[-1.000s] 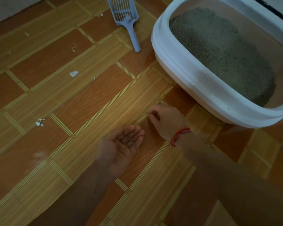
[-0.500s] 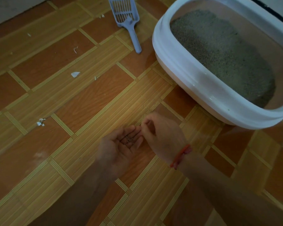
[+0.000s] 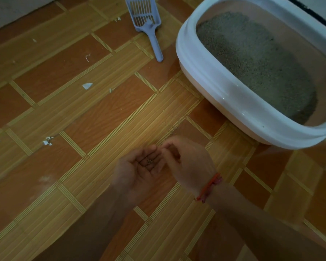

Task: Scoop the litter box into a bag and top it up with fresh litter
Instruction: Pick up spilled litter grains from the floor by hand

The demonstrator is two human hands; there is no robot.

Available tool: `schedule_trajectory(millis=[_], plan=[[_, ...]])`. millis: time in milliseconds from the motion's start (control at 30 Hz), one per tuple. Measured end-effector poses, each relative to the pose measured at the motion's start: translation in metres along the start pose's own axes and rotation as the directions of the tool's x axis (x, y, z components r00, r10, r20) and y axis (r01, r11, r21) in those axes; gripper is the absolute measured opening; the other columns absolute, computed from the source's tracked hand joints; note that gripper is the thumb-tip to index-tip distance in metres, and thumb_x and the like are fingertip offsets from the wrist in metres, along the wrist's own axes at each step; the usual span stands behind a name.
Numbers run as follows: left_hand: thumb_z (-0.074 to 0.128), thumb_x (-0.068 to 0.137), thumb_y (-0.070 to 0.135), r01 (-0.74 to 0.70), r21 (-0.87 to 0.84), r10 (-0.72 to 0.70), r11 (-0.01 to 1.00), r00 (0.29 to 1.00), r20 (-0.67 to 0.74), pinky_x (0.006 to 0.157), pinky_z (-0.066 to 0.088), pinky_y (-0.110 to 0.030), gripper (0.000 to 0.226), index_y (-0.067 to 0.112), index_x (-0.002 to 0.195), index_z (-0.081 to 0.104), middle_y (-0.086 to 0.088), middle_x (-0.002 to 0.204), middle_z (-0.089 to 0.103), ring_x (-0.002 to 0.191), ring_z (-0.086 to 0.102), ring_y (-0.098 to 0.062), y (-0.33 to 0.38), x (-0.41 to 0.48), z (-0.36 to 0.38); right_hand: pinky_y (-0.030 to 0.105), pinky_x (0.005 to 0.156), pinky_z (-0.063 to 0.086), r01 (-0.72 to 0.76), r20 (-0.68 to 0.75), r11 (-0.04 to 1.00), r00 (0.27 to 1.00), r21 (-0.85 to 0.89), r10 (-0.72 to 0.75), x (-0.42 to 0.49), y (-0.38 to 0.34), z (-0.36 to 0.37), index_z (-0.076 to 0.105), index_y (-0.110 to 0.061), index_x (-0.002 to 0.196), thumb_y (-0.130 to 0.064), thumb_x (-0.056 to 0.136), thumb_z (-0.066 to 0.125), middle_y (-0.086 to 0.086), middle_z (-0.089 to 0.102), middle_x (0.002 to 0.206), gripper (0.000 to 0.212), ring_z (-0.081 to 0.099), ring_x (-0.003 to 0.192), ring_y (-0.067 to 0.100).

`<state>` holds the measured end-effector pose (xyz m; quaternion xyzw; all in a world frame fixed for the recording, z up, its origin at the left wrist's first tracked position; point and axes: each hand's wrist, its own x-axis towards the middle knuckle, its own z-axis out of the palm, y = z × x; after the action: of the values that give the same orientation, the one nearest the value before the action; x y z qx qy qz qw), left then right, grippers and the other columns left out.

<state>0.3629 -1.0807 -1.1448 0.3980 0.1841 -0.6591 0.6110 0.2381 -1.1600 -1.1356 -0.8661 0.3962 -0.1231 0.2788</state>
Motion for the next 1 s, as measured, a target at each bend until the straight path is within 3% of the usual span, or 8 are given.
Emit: schedule_trajectory(millis=[133,267,467,733,1000], plan=[[0.045,0.097,0.014,-0.001,-0.035,0.0,0.999,1.0,-0.031,0.083,0.059,-0.038,0.034,-0.005,0.085,0.07,-0.021,0.094,0.072,0.091,0.073,-0.031,0.001,-0.001,0.001,0.021,0.062,0.04,-0.139,-0.034,0.988,0.99,-0.07,0.137,0.013,0.023,-0.007,0.063,-0.028,0.092,-0.031,0.091,0.06,-0.019,0.049,0.074,0.004,0.048,0.07,0.001],[0.044,0.098,0.015,0.016,-0.023,-0.017,1.0,0.999,-0.052,0.081,0.06,-0.037,0.032,-0.006,0.089,0.067,-0.02,0.094,0.072,0.091,0.073,-0.031,0.002,-0.003,0.004,0.03,0.071,0.049,-0.227,0.015,0.968,0.973,-0.106,0.23,0.027,0.031,-0.009,0.063,-0.029,0.095,-0.033,0.092,0.058,-0.018,0.049,0.072,0.007,0.056,0.078,0.009],[0.043,0.099,0.015,0.02,-0.019,-0.021,1.0,0.997,-0.078,0.081,0.06,-0.037,0.033,-0.005,0.091,0.067,-0.02,0.095,0.072,0.092,0.073,-0.031,0.003,-0.005,0.005,0.026,0.071,0.046,-0.209,0.035,0.971,0.976,-0.115,0.214,0.042,0.033,-0.002,0.062,-0.029,0.097,-0.032,0.093,0.057,-0.019,0.044,0.07,0.007,0.052,0.077,0.006],[0.042,0.1,0.016,0.03,-0.031,-0.033,0.999,0.995,-0.092,0.088,0.052,-0.039,0.033,-0.005,0.093,0.067,-0.021,0.097,0.072,0.095,0.072,-0.032,0.004,-0.003,0.003,0.025,0.067,0.045,-0.192,0.062,0.971,0.977,-0.14,0.202,0.047,0.034,0.001,0.063,-0.029,0.091,-0.03,0.096,0.053,-0.012,0.06,0.083,0.011,0.055,0.078,0.008],[0.044,0.1,0.016,0.019,-0.019,-0.02,1.0,0.996,-0.083,0.087,0.053,-0.039,0.032,-0.004,0.092,0.067,-0.02,0.098,0.072,0.096,0.072,-0.031,0.002,-0.003,0.002,0.034,0.063,0.05,-0.081,0.091,0.928,0.988,-0.365,0.122,0.045,0.031,0.006,0.055,-0.02,0.101,-0.03,0.102,0.035,-0.001,0.063,0.094,0.022,0.062,0.078,0.022]])
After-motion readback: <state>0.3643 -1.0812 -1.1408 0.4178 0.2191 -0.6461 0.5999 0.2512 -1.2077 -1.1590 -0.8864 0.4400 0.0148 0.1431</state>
